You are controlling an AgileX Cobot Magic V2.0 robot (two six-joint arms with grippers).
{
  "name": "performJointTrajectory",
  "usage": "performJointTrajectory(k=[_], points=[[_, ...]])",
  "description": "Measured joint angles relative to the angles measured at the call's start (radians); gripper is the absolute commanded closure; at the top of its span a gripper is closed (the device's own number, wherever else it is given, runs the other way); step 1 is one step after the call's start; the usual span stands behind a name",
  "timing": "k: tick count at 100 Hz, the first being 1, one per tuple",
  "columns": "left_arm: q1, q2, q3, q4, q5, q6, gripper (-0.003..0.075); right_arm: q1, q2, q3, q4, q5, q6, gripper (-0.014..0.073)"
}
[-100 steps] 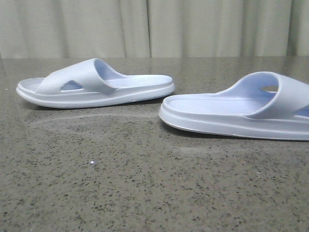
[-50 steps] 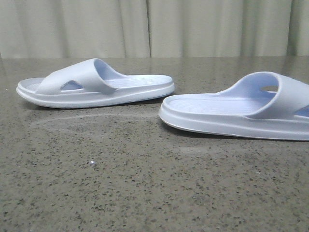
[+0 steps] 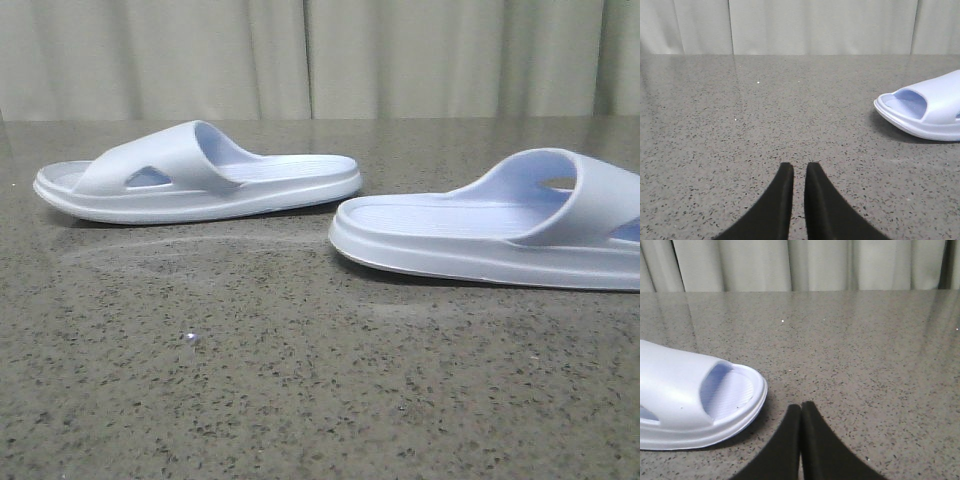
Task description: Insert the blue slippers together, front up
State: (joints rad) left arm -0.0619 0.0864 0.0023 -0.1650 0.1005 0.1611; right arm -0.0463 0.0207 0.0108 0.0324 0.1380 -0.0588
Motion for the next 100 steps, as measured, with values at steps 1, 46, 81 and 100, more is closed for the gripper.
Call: performJointTrajectory(k=[1,46,81,100], points=[[0.000,0.000,0.000,0.000,0.000,0.000,0.0705,0.000,0.000,0.000,0.004,0.000,0.000,0.0678],[0.000,0.000,0.000,-0.167,0.000,0.000,0.0705,0.000,0.000,0.000,0.155,-0.032,0.000,0.0678],[0.000,0.000,0.000,-0.589,-0.127,-0.002,0.0705,0.000,0.000,0.000,0.484,-0.138,0.002,0.0677],[0.000,0.007,-0.018,-0.631,-0.143,-0.002,0.0705,0.000,0.007,-0.018,0.527,-0.120,0.004,0.0671]])
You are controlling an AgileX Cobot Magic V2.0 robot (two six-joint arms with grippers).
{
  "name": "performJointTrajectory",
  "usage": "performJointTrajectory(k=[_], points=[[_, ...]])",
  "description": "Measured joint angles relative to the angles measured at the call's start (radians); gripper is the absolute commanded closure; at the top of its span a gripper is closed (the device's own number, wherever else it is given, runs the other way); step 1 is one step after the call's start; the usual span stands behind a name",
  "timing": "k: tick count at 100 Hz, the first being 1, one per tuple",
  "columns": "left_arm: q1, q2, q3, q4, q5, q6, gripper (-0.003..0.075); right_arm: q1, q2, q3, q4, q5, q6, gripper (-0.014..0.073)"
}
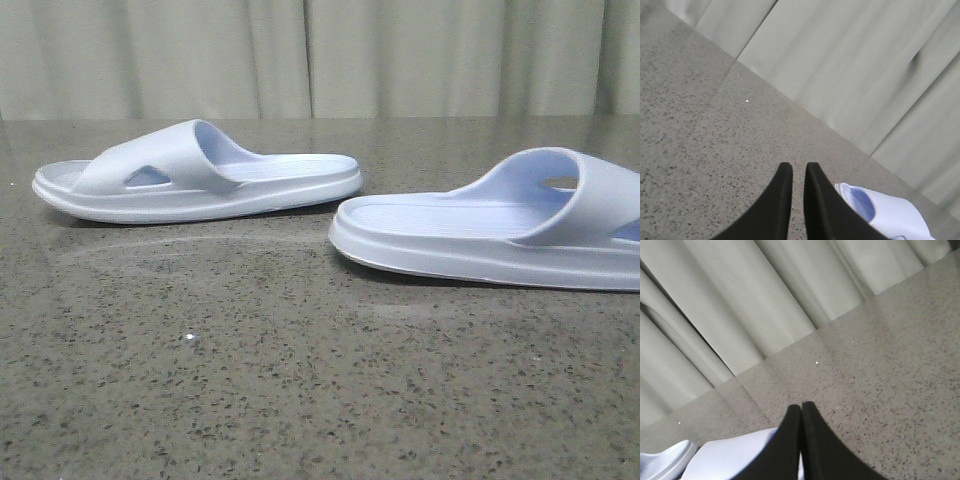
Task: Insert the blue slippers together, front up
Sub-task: 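Lower both grippers over the heel rims of the slippers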
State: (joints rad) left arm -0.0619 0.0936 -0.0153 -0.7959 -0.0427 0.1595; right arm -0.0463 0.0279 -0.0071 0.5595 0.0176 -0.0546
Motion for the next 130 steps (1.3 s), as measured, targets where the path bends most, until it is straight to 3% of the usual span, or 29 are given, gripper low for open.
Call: performJointTrajectory(k=[23,38,52,67,87,99,116,130], points=[[0.000,0.195,-0.225,0.218,0.133,0.000,0.0705,0.000,0.219,-0.195,-0.108,0.134,0.000,0.0671],[0.000,0.412,-0.445,0.439,0.358,0.000,0.0705,0.000,0.454,-0.395,-0.237,0.338,0.000,0.0672],[0.000,0.580,-0.582,0.514,0.541,0.000,0.0704,0.000,0.608,-0.536,-0.281,0.509,0.000,0.0672],[0.000,0.677,-0.624,0.529,0.617,0.000,0.0704,0.000,0.671,-0.590,-0.338,0.626,0.000,0.0672],[0.000,0.727,-0.629,0.515,0.629,0.017,0.0689,0.000,0.673,-0.604,-0.358,0.672,0.000,0.0662],[0.000,0.747,-0.629,0.446,0.629,0.085,0.0618,0.000,0.673,-0.607,-0.358,0.679,0.000,0.0563],[0.000,0.769,-0.629,0.326,0.625,0.190,0.0482,0.000,0.673,-0.607,-0.360,0.694,0.000,0.0351],[0.000,0.786,-0.629,0.266,0.619,0.227,0.0463,0.000,0.687,-0.612,-0.360,0.696,0.000,0.0335]])
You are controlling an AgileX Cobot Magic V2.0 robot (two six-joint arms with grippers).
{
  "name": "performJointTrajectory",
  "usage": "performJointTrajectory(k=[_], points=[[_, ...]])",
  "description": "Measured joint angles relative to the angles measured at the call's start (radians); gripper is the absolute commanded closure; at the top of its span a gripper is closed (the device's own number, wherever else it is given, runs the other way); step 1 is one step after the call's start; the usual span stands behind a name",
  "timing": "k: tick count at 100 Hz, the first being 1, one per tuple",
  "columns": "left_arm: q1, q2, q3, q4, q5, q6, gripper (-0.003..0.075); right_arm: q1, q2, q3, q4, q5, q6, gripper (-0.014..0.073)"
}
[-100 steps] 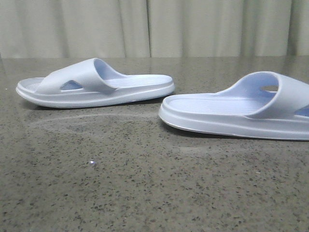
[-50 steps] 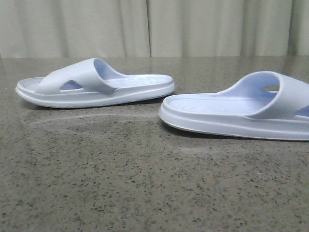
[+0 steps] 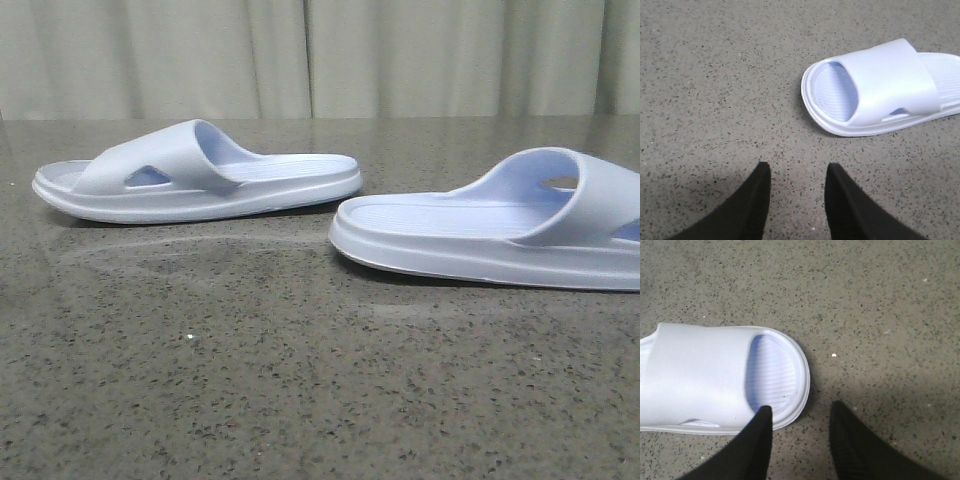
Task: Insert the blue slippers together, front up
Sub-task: 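Lower both grippers over the heel rims of the slippers, then close left and right grippers on each slipper's heel rim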
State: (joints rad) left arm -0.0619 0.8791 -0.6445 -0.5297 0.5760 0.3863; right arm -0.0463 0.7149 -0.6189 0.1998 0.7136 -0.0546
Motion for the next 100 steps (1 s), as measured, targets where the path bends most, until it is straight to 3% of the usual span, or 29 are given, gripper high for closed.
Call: performJointTrajectory(k=[31,45,69,83,100], points=[[0.000,0.065,-0.035,-0.085,0.002,0.055,0.0463,0.000,0.195,-0.083,-0.002,0.004,-0.005,0.0331],[0.000,0.081,-0.053,-0.101,0.006,0.074,0.0463,0.000,0.277,-0.111,0.017,0.012,-0.046,0.0284],[0.000,0.106,-0.060,-0.104,0.008,0.084,0.0463,-0.018,0.362,-0.148,0.049,0.020,-0.103,0.0284],[0.000,0.121,-0.061,-0.104,0.008,0.088,0.0463,-0.097,0.402,-0.150,0.151,0.045,-0.207,0.0284],[0.000,0.137,-0.061,-0.113,0.008,0.104,0.0463,-0.207,0.439,-0.150,0.366,0.085,-0.383,0.0284]])
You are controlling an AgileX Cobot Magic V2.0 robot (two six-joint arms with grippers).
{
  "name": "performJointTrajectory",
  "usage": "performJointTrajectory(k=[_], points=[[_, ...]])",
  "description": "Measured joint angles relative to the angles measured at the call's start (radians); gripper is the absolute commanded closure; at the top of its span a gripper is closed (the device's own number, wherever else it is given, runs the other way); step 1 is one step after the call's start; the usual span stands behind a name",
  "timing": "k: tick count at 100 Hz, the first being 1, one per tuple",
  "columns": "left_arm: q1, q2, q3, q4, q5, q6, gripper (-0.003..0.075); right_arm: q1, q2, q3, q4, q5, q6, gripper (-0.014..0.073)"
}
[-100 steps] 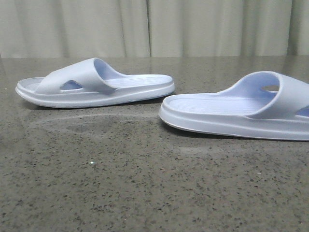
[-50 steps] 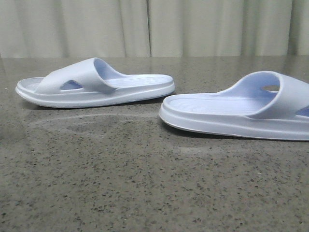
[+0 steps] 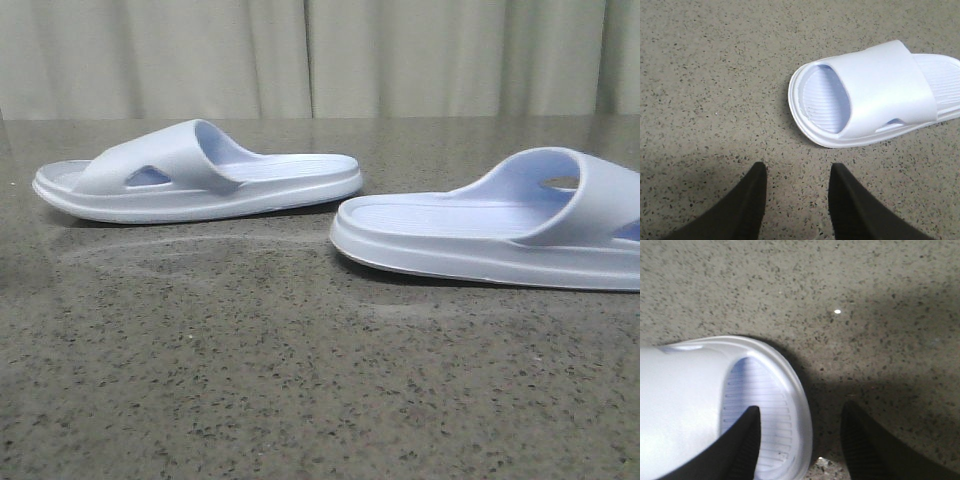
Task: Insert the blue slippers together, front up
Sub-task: 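Close left and right grippers on each slipper's heel rim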
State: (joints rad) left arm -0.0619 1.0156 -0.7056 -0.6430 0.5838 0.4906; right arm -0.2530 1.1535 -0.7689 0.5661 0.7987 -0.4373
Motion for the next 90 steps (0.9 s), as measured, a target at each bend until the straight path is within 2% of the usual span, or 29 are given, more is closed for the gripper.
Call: performJointTrajectory(k=[23,67,74,90], points=[[0.000,0.000,0.000,-0.014,0.000,0.011,0.0463,-0.022,0.059,-0.001,0.085,0.046,-0.091,0.0284],[0.000,0.000,0.000,-0.014,-0.004,0.018,0.0463,-0.022,0.128,-0.001,0.132,0.085,-0.149,0.0292],[0.000,0.000,0.000,-0.014,-0.004,0.018,0.0463,-0.022,0.130,-0.001,0.139,0.090,-0.158,0.0364],[0.000,0.000,0.000,-0.014,-0.004,0.018,0.0463,-0.022,0.132,-0.001,0.146,0.096,-0.164,0.0680]])
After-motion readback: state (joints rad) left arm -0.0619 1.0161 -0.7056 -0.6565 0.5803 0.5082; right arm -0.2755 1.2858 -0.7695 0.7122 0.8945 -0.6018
